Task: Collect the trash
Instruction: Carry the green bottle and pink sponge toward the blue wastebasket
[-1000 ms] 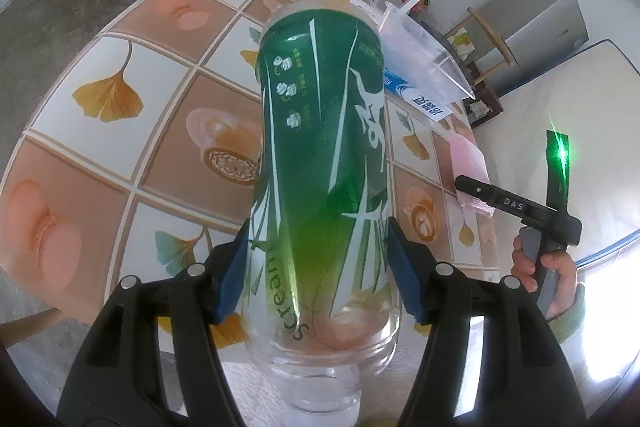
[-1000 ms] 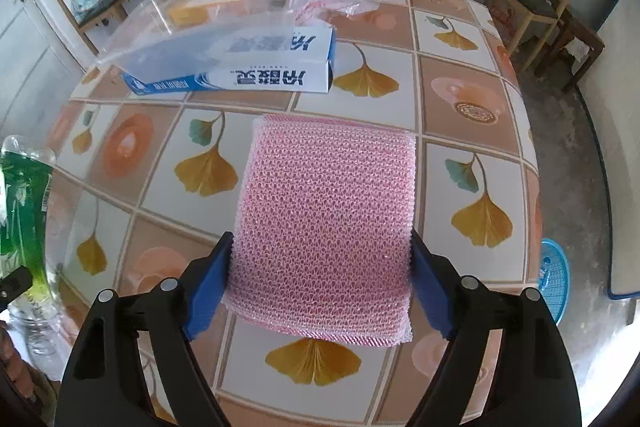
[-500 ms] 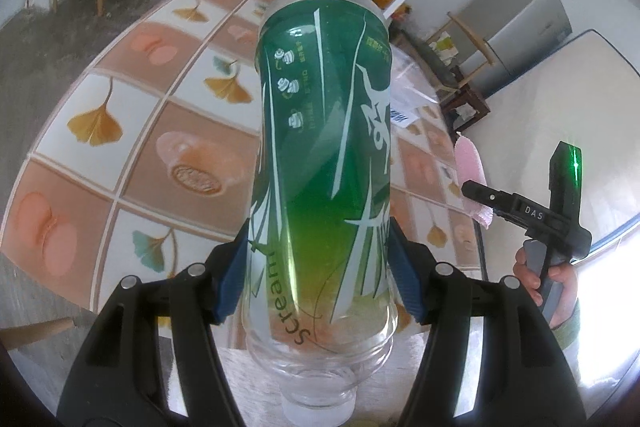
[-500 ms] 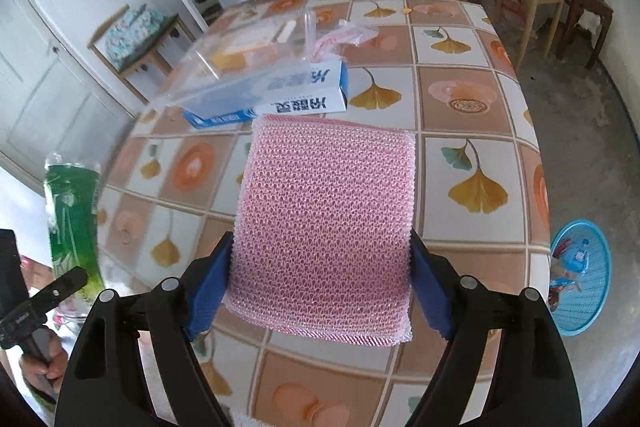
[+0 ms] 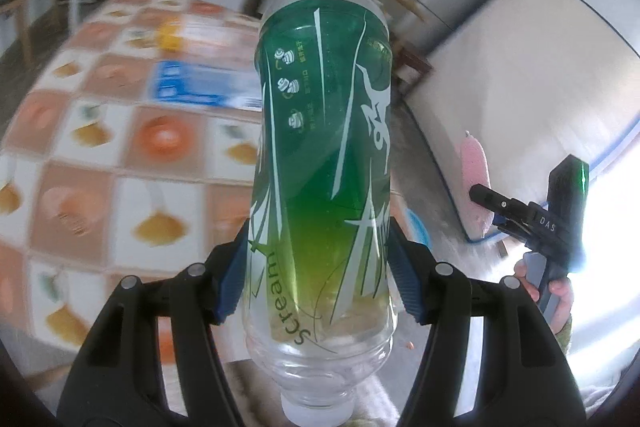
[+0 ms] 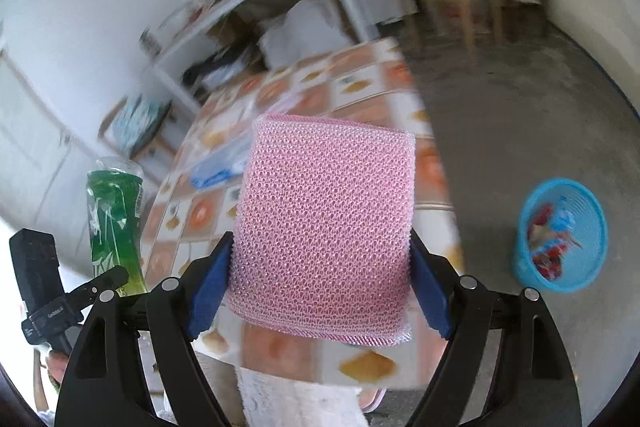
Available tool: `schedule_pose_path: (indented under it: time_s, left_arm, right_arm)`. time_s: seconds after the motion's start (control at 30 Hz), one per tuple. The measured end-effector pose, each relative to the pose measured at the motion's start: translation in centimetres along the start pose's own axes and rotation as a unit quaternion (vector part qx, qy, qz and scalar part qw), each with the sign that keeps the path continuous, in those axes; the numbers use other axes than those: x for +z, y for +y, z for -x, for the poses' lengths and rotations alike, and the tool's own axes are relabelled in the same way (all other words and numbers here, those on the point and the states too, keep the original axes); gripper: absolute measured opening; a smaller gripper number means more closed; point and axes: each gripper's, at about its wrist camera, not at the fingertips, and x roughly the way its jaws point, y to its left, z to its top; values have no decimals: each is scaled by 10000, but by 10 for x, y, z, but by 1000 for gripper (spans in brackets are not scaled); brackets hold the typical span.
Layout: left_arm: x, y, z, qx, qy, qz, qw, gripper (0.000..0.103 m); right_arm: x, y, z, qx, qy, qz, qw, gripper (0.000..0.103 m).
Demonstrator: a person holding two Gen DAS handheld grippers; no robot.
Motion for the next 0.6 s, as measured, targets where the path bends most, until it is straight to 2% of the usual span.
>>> schedule_pose_path:
  time_s: [0.13, 0.27, 0.43, 0.6]
  left_arm:
    - [16, -50, -38, -442, 390, -500, 9970, 60]
    - [25, -105, -85, -789, 874, -952, 9885, 60]
    - [28, -173, -156, -965, 1580, -1446, 9720, 60]
    - [12, -227, -237, -926, 2367, -1841, 9495, 60]
  right_arm:
    - [-15, -64, 46, -370, -416, -686, 9961, 79]
    - [-37, -127, 73, -592, -624, -1416, 9862, 79]
    - [-68, -198, 78, -793, -714, -2253, 9684, 79]
    - [-91, -257, 51, -872, -616, -2785, 9545, 79]
